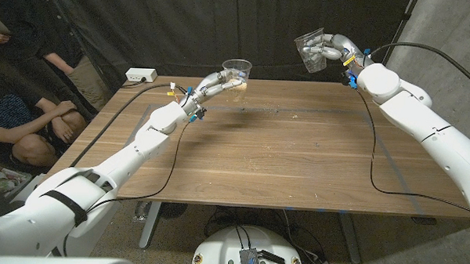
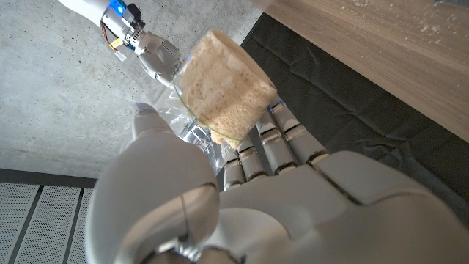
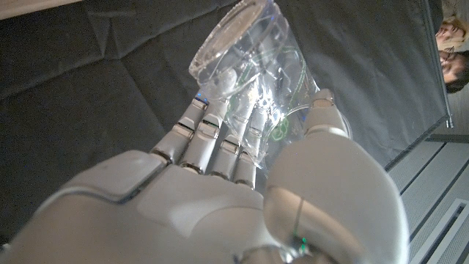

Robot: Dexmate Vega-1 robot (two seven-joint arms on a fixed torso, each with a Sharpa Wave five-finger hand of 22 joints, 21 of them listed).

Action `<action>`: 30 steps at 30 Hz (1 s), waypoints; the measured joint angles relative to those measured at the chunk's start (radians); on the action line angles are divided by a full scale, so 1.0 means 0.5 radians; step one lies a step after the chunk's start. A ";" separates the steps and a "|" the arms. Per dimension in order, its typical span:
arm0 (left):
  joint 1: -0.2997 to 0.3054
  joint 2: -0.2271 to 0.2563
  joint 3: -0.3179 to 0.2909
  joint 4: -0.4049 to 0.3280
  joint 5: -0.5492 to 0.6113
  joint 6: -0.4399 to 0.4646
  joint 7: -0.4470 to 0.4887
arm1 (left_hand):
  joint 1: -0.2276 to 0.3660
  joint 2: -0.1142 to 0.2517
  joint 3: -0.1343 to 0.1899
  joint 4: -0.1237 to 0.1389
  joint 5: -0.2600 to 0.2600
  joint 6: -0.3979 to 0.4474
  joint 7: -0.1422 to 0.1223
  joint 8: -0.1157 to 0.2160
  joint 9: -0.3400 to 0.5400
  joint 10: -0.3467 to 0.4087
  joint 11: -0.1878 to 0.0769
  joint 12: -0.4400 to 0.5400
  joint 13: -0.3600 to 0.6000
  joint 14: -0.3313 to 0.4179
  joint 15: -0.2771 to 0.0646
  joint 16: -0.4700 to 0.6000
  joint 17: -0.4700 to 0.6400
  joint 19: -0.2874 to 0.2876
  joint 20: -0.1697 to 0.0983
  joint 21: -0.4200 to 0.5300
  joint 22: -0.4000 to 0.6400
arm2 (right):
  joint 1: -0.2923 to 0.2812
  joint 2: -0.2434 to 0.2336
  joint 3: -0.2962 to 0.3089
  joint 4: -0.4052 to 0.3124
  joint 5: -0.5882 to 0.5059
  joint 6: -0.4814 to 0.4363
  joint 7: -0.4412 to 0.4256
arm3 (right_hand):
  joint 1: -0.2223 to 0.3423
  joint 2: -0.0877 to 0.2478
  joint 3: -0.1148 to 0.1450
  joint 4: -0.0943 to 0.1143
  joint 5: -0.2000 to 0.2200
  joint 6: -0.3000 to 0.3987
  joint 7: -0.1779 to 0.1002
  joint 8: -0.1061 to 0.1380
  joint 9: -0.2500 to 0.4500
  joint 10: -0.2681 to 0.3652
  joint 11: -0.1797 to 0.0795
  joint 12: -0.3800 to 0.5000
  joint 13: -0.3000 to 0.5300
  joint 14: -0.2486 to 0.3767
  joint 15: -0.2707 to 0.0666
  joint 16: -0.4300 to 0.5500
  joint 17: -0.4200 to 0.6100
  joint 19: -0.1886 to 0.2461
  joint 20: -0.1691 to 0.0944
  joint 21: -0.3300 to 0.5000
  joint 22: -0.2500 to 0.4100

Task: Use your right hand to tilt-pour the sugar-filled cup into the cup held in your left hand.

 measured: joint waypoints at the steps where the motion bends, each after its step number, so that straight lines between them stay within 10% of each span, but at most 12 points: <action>1: 0.001 0.001 -0.004 -0.003 -0.001 0.002 0.002 | 0.000 0.000 0.000 0.000 0.000 0.000 0.000 0.000 0.000 0.000 0.000 0.000 0.000 0.000 0.000 0.000 0.000 0.000 0.000 0.000 0.000 | -0.015 0.009 0.004 0.012 0.003 0.027 -0.029 | 0.000 0.000 0.000 0.000 0.000 0.000 0.000 0.000 0.000 0.000 0.000 -0.006 0.000 0.000 0.000 0.000 0.000 0.000 0.000 0.000 0.000; 30: -0.067 -0.068 -0.085 0.291 -0.160 -0.154 -0.109 | 0.006 0.006 -0.014 -0.002 0.009 0.008 0.008 0.007 0.000 0.011 -0.004 0.008 -0.001 0.000 0.000 0.000 0.000 0.000 0.000 0.008 0.000 | -0.216 0.164 0.024 0.095 0.002 0.203 -0.380 | 0.013 -0.013 0.005 -0.005 0.002 0.015 0.001 0.008 -0.003 0.033 0.010 -0.016 0.000 0.030 -0.008 -0.001 -0.001 0.000 0.000 0.000 0.000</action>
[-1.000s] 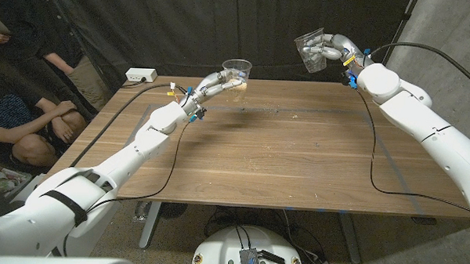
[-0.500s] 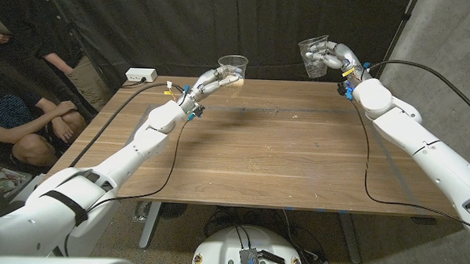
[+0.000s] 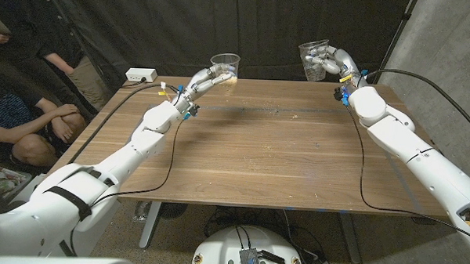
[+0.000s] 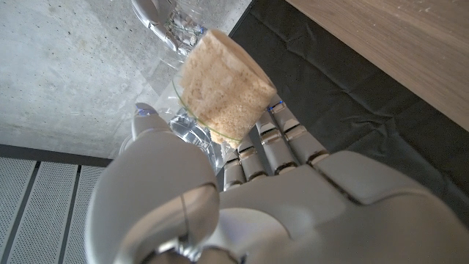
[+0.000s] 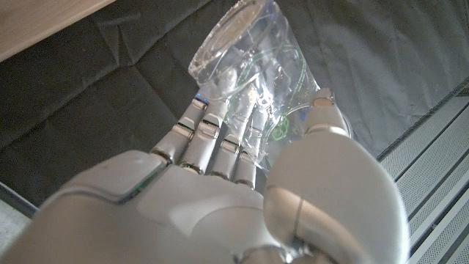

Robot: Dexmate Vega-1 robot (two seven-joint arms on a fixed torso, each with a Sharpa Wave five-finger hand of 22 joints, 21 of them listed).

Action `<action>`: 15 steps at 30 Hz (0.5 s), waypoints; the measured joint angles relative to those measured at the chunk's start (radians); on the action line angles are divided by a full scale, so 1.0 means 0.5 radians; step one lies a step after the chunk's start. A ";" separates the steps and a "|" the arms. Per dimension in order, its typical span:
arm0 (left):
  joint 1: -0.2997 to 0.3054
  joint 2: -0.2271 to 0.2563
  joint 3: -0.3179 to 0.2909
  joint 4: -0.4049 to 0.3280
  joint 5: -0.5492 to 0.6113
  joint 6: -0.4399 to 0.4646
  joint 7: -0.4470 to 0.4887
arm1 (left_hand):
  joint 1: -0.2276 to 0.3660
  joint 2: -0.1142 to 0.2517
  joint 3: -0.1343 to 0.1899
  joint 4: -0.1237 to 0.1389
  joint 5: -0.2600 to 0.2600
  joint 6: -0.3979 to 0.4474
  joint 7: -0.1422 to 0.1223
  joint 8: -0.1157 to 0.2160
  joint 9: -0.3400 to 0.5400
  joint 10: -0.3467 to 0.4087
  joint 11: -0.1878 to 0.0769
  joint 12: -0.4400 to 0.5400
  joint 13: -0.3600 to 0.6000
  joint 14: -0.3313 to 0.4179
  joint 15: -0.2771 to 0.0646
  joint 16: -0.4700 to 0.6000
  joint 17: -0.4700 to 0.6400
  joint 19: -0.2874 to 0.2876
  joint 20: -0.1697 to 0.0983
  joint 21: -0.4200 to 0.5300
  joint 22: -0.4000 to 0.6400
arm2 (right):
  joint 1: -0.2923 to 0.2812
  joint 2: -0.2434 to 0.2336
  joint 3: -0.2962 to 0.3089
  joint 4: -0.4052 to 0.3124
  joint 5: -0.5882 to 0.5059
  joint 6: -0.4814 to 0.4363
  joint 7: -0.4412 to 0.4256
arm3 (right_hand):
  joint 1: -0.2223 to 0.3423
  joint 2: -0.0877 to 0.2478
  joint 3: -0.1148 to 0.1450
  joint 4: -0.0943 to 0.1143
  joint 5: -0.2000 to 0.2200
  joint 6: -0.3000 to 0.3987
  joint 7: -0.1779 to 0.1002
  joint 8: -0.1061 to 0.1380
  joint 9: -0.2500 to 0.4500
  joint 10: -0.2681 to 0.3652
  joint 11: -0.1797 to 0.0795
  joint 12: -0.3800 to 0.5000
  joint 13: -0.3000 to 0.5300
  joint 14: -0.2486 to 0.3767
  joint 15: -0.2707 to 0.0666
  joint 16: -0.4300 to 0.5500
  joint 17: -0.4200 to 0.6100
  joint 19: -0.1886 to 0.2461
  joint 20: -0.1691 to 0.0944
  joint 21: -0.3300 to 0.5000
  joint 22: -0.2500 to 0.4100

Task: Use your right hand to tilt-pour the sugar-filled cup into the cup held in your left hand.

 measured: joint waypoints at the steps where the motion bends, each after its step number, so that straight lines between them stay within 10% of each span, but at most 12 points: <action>1: -0.011 -0.008 -0.004 0.032 -0.013 -0.008 -0.021 | 0.000 0.000 0.000 0.000 0.000 0.000 0.000 0.000 0.000 0.000 0.000 0.000 0.000 0.000 0.000 0.000 0.000 0.000 0.000 0.000 0.000 | -0.001 0.001 0.000 -0.001 -0.003 -0.001 -0.010 | 0.000 0.000 0.000 0.000 0.000 0.000 0.000 0.000 0.000 0.001 -0.001 0.000 0.000 0.001 -0.001 -0.001 0.000 0.000 0.000 0.000 0.000; 15: -0.106 -0.070 -0.035 0.294 -0.094 -0.107 -0.154 | 0.000 0.000 0.000 0.000 -0.001 0.000 0.000 0.000 0.000 -0.003 0.003 0.000 0.000 0.000 0.000 0.000 0.000 0.000 0.000 0.000 0.000 | -0.033 0.054 -0.019 -0.043 -0.034 -0.038 -0.096 | -0.006 0.006 0.000 0.000 -0.002 0.000 -0.001 0.000 0.002 0.008 -0.008 0.000 0.000 0.008 -0.001 -0.001 0.009 0.000 0.000 0.000 0.000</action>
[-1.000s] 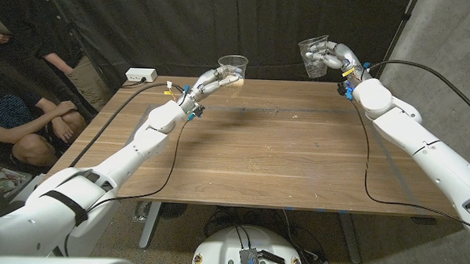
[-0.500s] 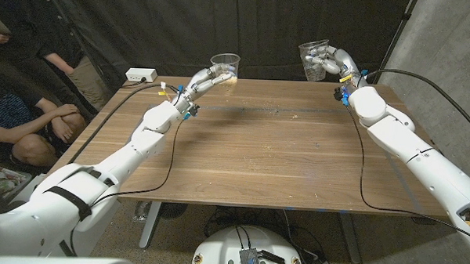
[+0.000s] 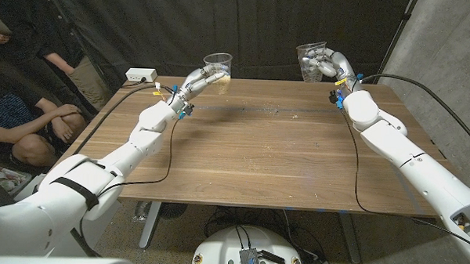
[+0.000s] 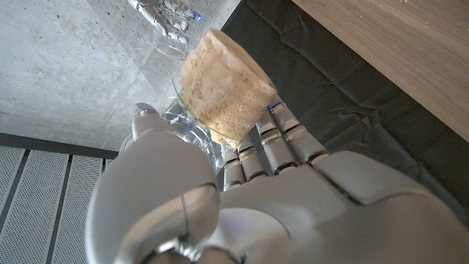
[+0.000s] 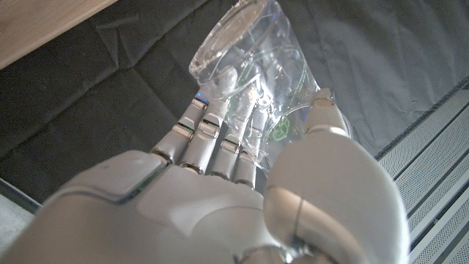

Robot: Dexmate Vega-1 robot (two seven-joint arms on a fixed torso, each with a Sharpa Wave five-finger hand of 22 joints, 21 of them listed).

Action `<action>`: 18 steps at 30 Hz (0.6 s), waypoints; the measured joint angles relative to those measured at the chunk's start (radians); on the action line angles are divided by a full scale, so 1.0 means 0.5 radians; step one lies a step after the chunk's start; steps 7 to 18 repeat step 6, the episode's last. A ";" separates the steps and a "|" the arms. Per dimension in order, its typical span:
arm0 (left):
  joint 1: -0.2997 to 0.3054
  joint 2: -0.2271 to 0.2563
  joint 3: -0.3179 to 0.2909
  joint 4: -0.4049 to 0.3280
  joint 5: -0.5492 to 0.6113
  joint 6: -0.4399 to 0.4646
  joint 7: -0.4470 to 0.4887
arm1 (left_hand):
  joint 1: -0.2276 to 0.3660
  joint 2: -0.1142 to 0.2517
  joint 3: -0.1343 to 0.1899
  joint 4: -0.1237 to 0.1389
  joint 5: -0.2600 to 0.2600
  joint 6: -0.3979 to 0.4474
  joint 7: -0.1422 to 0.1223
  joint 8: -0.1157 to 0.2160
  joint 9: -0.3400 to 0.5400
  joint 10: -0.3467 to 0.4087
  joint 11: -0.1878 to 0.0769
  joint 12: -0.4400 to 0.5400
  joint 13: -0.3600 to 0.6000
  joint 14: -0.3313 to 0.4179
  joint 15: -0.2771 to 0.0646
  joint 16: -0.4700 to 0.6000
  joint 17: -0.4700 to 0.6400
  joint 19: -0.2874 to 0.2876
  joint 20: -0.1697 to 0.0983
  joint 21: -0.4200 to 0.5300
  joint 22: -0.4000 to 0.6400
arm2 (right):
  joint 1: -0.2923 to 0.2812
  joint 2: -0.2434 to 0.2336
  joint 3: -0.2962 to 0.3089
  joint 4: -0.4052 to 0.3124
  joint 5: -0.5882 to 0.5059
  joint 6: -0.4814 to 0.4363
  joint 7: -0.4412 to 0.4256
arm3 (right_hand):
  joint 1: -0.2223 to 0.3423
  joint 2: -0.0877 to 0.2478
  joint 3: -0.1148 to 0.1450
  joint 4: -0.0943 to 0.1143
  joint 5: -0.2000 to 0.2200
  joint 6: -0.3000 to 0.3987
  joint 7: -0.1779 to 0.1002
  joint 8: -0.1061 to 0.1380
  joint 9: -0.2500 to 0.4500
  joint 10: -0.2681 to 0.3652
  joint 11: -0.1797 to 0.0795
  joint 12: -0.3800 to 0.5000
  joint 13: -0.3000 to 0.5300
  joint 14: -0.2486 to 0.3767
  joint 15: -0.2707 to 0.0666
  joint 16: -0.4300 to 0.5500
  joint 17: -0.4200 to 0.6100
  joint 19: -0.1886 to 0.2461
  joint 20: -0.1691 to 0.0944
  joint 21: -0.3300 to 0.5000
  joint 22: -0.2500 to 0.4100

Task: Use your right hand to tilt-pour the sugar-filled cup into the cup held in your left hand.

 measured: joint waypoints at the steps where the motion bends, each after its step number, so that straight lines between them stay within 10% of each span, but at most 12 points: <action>1: 0.000 0.000 -0.001 0.001 -0.003 -0.002 -0.006 | 0.000 0.000 0.000 0.000 0.000 0.000 0.000 0.000 0.000 0.000 0.000 0.000 0.000 0.000 0.000 0.000 0.000 0.000 0.000 0.000 0.000 | 0.000 0.002 -0.001 -0.002 -0.001 -0.003 -0.001 | 0.000 0.000 0.000 0.000 0.000 0.000 0.000 0.000 0.000 0.000 0.000 0.000 0.001 0.004 -0.004 0.000 0.000 0.000 0.000 0.000 0.000; 18: 0.010 0.012 -0.004 -0.026 -0.007 -0.002 -0.012 | 0.000 0.000 0.000 0.000 0.000 0.000 0.000 0.000 0.000 0.000 0.000 0.000 0.000 0.000 0.000 0.000 0.000 0.000 0.000 0.000 0.000 | -0.002 0.005 -0.003 -0.009 -0.002 -0.012 -0.004 | 0.000 0.000 0.000 0.000 -0.001 0.000 -0.001 0.004 0.000 0.006 -0.007 -0.001 0.010 0.007 -0.007 -0.008 0.000 0.000 0.000 0.000 0.000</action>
